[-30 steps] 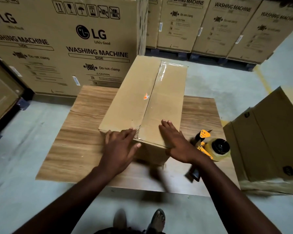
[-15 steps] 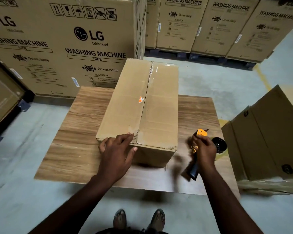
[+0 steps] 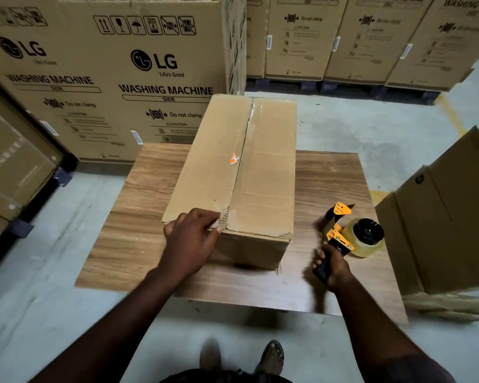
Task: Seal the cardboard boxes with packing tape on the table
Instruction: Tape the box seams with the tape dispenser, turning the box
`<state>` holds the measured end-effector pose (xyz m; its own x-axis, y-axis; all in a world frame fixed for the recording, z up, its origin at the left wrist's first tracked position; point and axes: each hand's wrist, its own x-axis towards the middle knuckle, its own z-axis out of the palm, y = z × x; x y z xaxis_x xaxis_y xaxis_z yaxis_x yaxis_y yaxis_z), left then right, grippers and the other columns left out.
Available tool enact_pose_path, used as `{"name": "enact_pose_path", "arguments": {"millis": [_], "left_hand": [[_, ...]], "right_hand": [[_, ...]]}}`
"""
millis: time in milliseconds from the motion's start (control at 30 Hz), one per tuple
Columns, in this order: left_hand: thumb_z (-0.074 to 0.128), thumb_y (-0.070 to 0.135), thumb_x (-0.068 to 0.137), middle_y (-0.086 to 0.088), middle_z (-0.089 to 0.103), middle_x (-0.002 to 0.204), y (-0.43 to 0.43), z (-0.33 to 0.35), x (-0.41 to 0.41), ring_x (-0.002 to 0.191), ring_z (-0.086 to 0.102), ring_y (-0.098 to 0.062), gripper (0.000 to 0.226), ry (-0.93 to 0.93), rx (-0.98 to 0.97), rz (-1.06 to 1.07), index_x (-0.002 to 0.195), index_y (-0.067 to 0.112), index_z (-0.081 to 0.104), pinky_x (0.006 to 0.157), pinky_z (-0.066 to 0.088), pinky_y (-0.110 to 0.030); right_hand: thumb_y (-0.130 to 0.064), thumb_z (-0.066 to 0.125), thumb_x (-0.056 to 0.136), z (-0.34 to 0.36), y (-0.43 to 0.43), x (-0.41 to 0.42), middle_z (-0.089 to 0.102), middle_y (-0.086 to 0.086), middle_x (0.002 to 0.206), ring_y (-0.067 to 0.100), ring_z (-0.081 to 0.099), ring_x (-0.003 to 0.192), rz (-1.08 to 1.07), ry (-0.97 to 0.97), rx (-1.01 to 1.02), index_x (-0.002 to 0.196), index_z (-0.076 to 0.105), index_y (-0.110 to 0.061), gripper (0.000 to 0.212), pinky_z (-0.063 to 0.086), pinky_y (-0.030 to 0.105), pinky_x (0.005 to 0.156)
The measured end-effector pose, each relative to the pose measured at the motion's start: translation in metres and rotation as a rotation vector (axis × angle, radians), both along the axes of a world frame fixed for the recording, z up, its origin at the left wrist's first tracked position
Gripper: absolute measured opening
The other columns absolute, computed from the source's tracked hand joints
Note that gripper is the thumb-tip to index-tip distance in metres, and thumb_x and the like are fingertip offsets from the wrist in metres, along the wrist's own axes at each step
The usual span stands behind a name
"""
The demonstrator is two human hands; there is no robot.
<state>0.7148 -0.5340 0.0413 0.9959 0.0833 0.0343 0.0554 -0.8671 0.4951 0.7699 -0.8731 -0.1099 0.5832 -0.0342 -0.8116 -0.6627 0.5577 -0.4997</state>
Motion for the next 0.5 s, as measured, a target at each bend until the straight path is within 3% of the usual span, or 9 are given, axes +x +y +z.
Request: {"name": "enact_pose_path", "arguments": {"millis": [100,233,333,433,500], "left_hand": [[0.057,0.052,0.090,0.012,0.066,0.120,0.006,0.017,0.016,0.115,0.059,-0.010,0.037,0.093,-0.187,0.021,0.120,0.034,0.070,0.100,0.043,-0.035],[0.065,0.028,0.097,0.003,0.072,0.117,-0.002,0.040,0.027,0.102,0.067,-0.010,0.025,0.162,-0.520,0.053,0.119,0.020,0.073,0.080,0.045,-0.008],[0.056,0.026,0.102,-0.006,0.073,0.116,-0.017,0.049,0.033,0.103,0.068,-0.027,0.026,0.287,-0.940,0.110,0.119,0.014,0.071,0.084,0.050,-0.026],[0.051,0.035,0.102,-0.008,0.073,0.116,-0.029,0.056,0.040,0.101,0.067,-0.021,0.032,0.422,-1.369,0.219,0.116,0.013,0.069,0.100,0.048,-0.035],[0.053,0.044,0.097,-0.007,0.073,0.112,-0.036,0.062,0.043,0.100,0.069,-0.018,0.038,0.498,-1.569,0.238,0.115,0.014,0.068,0.098,0.049,-0.033]], "right_hand": [[-0.026,0.053,0.100,0.019,0.012,0.012,0.039,-0.004,0.041,0.011,0.038,0.031,-0.103,-0.011,-0.155,0.065,0.040,-0.019,0.038,0.035,0.015,0.037],[-0.029,0.072,0.090,0.064,0.029,0.019,0.051,0.010,0.058,0.020,0.046,0.038,-0.016,-0.202,-0.473,0.069,0.056,-0.013,0.031,0.044,0.028,0.044],[-0.024,0.072,0.093,0.119,0.041,0.023,0.054,0.013,0.056,0.023,0.049,0.042,0.069,-0.515,-0.629,0.073,0.059,-0.005,0.030,0.043,0.029,0.042],[-0.001,0.067,0.093,0.172,0.050,0.029,0.059,0.008,0.052,0.023,0.050,0.044,0.216,-0.776,-0.711,0.073,0.061,-0.004,0.021,0.041,0.031,0.043],[0.010,0.067,0.086,0.191,0.056,0.031,0.063,-0.001,0.054,0.023,0.055,0.051,0.315,-0.848,-0.754,0.071,0.063,-0.012,0.027,0.044,0.036,0.052]]}}
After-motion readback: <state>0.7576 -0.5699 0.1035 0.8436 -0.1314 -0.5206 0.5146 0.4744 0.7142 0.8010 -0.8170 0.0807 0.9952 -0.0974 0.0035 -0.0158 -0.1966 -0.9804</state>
